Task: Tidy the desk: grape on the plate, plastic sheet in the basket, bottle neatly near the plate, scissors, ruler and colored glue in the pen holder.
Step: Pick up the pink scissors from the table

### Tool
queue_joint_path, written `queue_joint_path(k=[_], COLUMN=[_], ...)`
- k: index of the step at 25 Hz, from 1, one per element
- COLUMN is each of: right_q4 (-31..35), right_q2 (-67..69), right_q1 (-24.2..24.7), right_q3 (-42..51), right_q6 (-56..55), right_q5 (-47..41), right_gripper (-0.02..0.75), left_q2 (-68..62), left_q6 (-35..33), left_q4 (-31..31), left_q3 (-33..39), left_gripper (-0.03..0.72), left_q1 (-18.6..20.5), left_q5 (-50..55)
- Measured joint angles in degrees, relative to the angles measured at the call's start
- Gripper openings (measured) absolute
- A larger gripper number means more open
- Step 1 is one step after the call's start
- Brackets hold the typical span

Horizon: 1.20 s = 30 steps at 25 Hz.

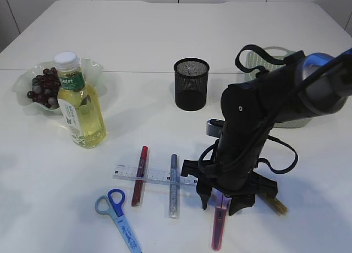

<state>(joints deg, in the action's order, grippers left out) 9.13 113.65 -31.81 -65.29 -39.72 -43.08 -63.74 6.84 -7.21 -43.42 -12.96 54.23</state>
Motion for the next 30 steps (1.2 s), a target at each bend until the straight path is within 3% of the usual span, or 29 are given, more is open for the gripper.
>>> queue_joint_path(k=[4,10,30], right_q4=[-0.11,-0.78,1.26], right_q2=[0.00,0.13,-3.88], right_q1=[0.00,0.00,0.00], right_q3=[0.00,0.00,0.00], right_q6=[0.00,0.00,6.59], right_q5=[0.00,0.00,-2.26], right_gripper=[0.380,0.220,0.205], left_q2=[0.00,0.00,0.00], left_q6=[0.00,0.00,0.00], left_q4=[0.00,0.00,0.26], left_q3=[0.00,0.00,0.00], left_gripper=[0.379,0.379,0.379], left_q1=[0.00,0.00,0.00], left_q5=[0.00,0.00,0.00])
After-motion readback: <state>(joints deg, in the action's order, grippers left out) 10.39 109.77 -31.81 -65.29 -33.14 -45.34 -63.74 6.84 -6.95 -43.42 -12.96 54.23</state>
